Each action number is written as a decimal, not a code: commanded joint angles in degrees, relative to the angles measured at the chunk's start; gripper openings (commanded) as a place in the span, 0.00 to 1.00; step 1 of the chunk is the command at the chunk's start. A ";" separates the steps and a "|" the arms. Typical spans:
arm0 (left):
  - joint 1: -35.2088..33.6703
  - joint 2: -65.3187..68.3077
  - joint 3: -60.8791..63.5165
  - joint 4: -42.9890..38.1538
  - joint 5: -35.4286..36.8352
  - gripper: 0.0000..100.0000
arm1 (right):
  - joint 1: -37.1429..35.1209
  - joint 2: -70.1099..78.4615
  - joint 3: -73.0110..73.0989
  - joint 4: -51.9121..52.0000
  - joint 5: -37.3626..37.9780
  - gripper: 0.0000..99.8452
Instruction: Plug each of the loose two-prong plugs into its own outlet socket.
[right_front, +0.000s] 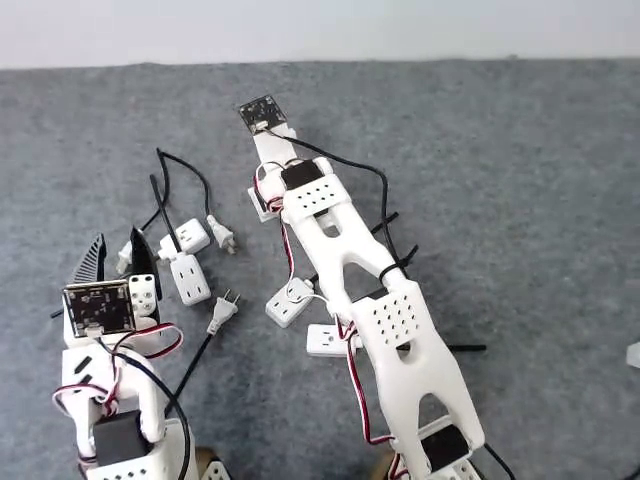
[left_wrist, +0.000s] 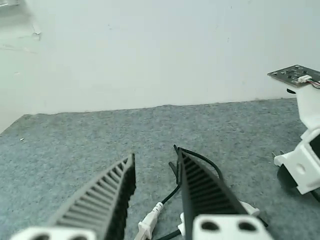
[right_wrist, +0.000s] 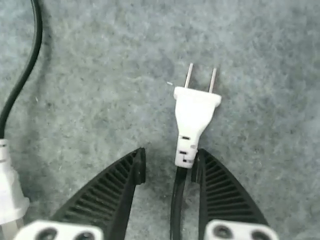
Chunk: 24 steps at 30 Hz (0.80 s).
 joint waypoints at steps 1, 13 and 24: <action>-0.09 -0.44 -0.57 -1.49 0.88 0.14 | 0.84 -0.40 -2.73 -1.27 -0.44 0.16; -0.09 -0.44 -0.57 -1.49 0.88 0.14 | 1.01 -0.40 -2.73 -1.10 -0.44 0.01; -0.09 -0.44 -0.57 -1.49 0.97 0.14 | -4.00 -2.33 -4.40 14.02 -0.79 0.01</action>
